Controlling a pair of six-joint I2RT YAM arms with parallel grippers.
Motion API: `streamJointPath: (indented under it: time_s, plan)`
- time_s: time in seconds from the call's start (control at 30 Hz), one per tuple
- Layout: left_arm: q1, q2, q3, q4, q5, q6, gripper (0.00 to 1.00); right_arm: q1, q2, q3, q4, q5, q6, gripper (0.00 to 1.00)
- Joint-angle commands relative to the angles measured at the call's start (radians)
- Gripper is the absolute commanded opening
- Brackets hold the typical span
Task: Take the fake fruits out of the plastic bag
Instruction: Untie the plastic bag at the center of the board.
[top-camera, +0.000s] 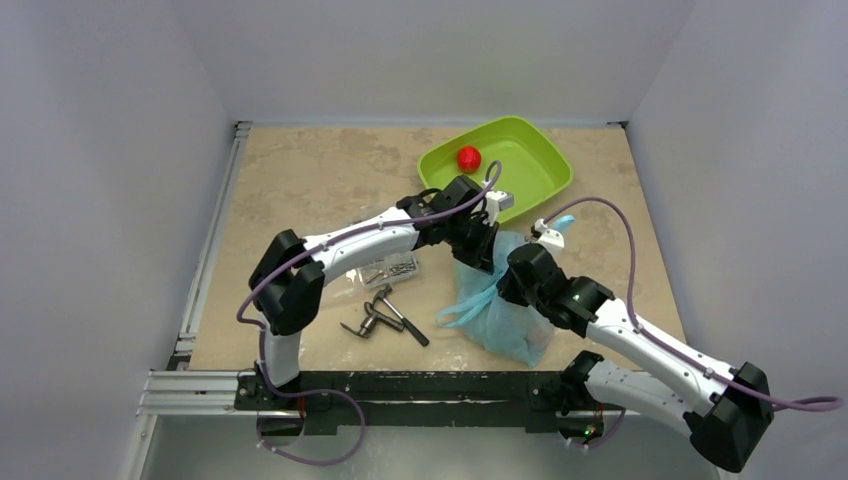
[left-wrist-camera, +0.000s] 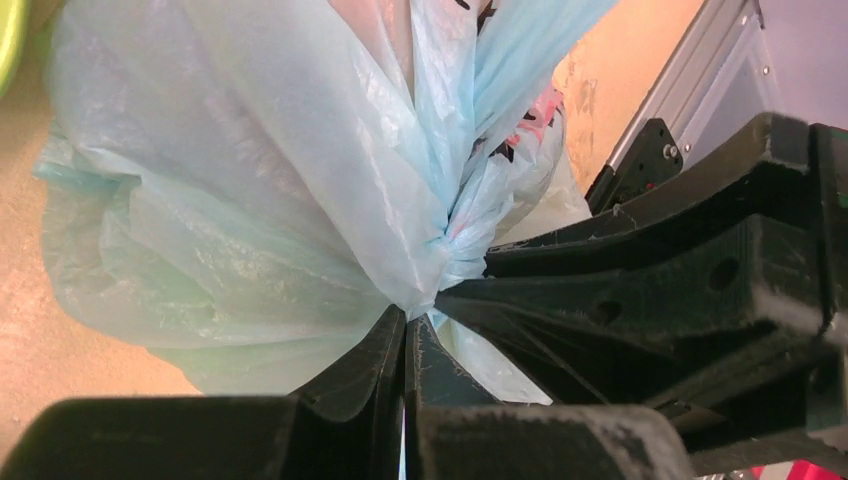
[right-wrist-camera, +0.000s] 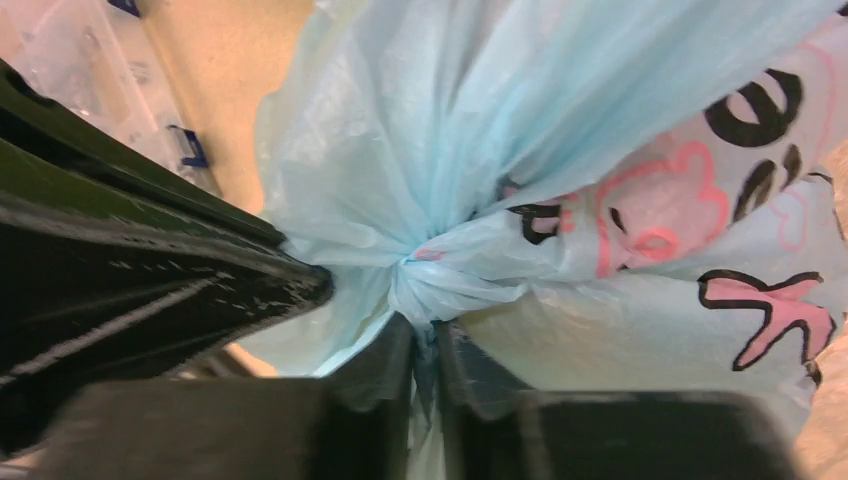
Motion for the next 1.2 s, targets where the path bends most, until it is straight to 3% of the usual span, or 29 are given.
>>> streamJointPath:
  time_s: [0.0,0.13,0.4,0.53,0.67,0.83,0.97,1.17]
  plan:
    - [0.020,-0.083,-0.016,-0.025,-0.110,-0.090,0.00,0.000,-0.020,-0.024,0.001,0.090,0.021,0.03]
    - [0.086,-0.130,-0.071,-0.065,-0.219,-0.214,0.00,0.002,-0.177,-0.054,0.025,0.094,0.005,0.00]
    - [0.145,-0.168,-0.137,-0.014,-0.147,-0.261,0.00,0.000,-0.686,-0.194,-0.019,0.162,0.172,0.00]
    - [0.142,-0.174,-0.151,0.017,-0.105,-0.248,0.00,0.002,-0.691,-0.192,-0.032,0.121,0.147,0.00]
    - [0.141,-0.188,-0.135,0.025,-0.085,-0.203,0.00,0.002,-0.523,-0.092,-0.108,0.125,0.129,0.00]
    - [0.130,-0.200,-0.138,0.050,-0.047,-0.188,0.00,0.002,-0.327,0.119,-0.262,0.151,0.076,0.27]
    - [0.127,-0.193,-0.134,0.059,-0.004,-0.200,0.00,0.002,-0.238,0.238,-0.246,0.137,-0.061,0.54]
    - [0.125,-0.189,-0.112,0.036,-0.029,-0.137,0.00,0.000,-0.080,0.359,-0.252,0.071,-0.222,0.76]
